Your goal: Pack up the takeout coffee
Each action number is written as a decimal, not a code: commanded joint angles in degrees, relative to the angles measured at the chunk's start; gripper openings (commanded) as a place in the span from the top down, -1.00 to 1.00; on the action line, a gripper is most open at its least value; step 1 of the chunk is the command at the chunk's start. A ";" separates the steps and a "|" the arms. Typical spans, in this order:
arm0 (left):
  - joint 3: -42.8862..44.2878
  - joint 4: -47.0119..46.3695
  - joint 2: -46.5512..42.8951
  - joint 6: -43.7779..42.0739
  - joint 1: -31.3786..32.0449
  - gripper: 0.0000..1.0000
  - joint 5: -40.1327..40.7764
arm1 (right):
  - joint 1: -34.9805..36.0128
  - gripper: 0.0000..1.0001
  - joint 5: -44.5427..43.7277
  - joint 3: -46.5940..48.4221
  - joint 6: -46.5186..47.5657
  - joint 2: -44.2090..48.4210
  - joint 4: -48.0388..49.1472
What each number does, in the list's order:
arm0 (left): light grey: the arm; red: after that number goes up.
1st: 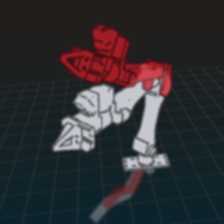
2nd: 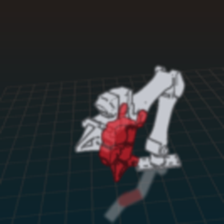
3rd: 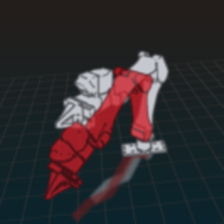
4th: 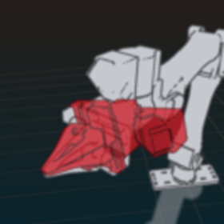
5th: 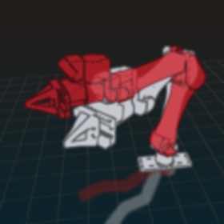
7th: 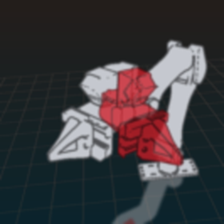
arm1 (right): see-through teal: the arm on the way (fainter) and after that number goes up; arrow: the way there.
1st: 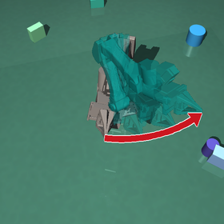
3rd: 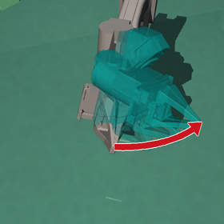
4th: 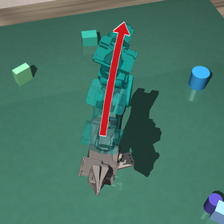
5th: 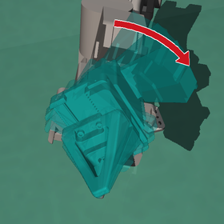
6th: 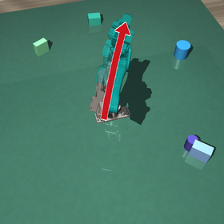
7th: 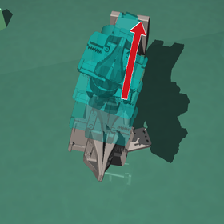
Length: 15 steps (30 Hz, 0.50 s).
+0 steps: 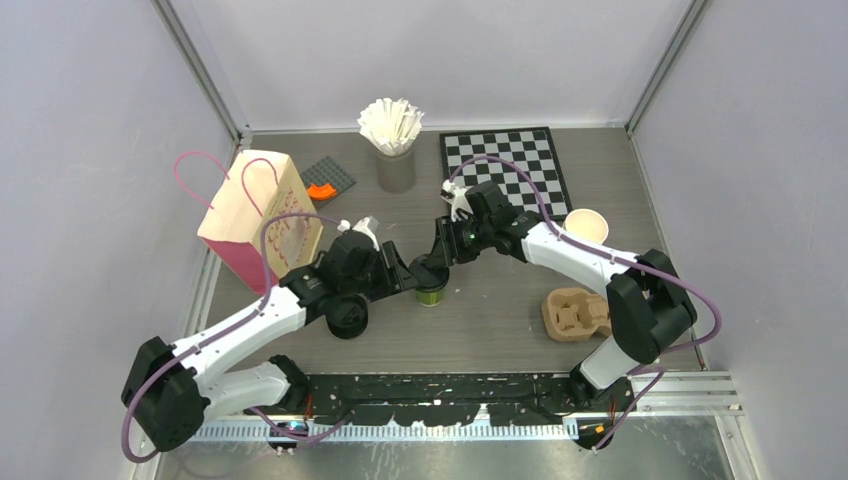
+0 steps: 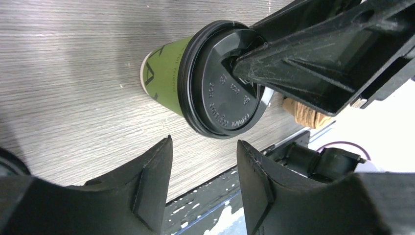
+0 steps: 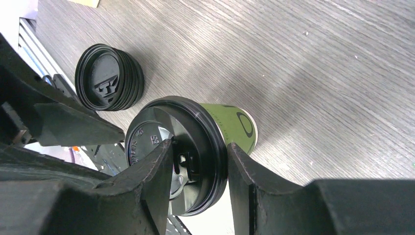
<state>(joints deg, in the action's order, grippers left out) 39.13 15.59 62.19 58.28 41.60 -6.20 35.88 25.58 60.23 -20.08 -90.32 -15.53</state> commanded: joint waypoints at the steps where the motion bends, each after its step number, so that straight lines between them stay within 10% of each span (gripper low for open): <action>1: 3.20 6.02 -3.38 -5.74 0.03 -0.06 3.28 | 0.15 0.34 -3.24 2.10 -0.85 -0.61 -0.23; 15: 4.63 11.53 -7.62 -14.00 -0.02 -0.09 4.77 | -2.84 0.36 -9.50 9.24 -0.58 -2.81 6.27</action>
<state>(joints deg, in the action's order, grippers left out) 41.78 25.63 56.25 47.35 41.60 -2.59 34.61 18.85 64.49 -20.93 -91.57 -14.00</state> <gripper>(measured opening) 0.543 0.457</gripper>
